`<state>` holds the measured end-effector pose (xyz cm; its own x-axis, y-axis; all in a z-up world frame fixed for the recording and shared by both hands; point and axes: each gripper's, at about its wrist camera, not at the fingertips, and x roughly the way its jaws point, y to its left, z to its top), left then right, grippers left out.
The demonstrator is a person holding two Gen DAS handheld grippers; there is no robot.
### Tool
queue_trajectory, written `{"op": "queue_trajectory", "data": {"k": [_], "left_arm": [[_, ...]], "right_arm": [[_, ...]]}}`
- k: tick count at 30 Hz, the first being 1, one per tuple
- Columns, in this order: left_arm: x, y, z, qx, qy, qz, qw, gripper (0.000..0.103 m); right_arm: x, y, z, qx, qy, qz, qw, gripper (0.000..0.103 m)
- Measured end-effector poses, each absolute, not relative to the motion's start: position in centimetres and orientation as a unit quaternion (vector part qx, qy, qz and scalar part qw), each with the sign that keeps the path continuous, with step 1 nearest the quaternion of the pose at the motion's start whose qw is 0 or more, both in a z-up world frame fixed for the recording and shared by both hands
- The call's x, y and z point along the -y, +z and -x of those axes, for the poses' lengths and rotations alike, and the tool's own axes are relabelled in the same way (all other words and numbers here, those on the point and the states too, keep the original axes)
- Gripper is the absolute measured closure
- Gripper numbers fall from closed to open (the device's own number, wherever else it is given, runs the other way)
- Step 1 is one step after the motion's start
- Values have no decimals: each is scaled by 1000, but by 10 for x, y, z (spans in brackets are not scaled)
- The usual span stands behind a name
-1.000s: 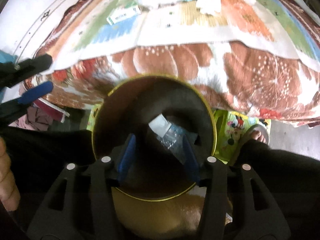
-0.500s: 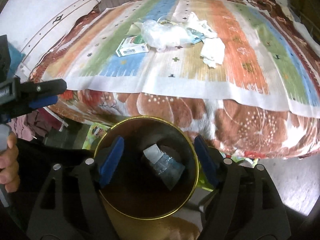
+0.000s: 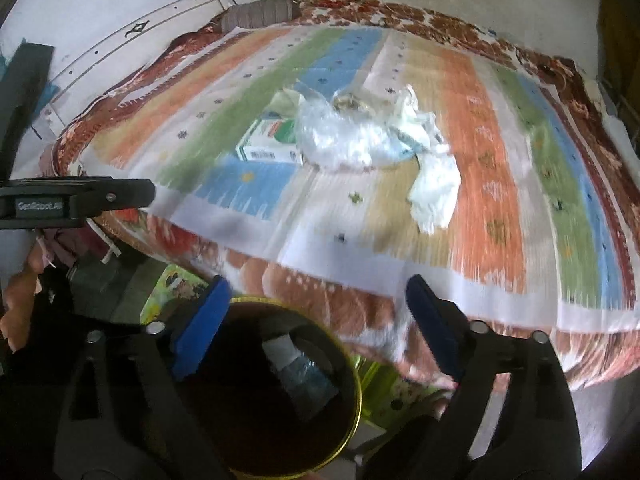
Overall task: Collect trash
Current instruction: 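Move both tools back over the remaining trash on the sheet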
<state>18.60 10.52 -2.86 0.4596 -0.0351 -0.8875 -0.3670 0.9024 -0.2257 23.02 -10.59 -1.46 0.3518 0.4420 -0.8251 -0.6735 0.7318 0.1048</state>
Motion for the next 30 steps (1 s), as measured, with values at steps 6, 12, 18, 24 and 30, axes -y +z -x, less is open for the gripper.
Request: {"op": "queue_trajectory", "data": {"k": [6, 12, 18, 24, 30], "left_arm": [[-117, -27, -209, -502, 114, 201, 834, 6], [-129, -33, -230, -510, 123, 200, 828, 6], [-146, -38, -253, -496, 127, 128, 850, 6], [-155, -66, -275, -530, 101, 30, 842, 6], [-152, -83, -279, -512, 57, -69, 854, 6]], "right_arm": [[90, -12, -252, -444, 347, 123, 817, 10], [82, -19, -272, -452, 341, 116, 816, 9], [68, -21, -287, -440, 344, 124, 820, 9], [52, -29, -302, -435, 345, 148, 819, 10], [42, -39, -320, -427, 361, 151, 815, 10]]}}
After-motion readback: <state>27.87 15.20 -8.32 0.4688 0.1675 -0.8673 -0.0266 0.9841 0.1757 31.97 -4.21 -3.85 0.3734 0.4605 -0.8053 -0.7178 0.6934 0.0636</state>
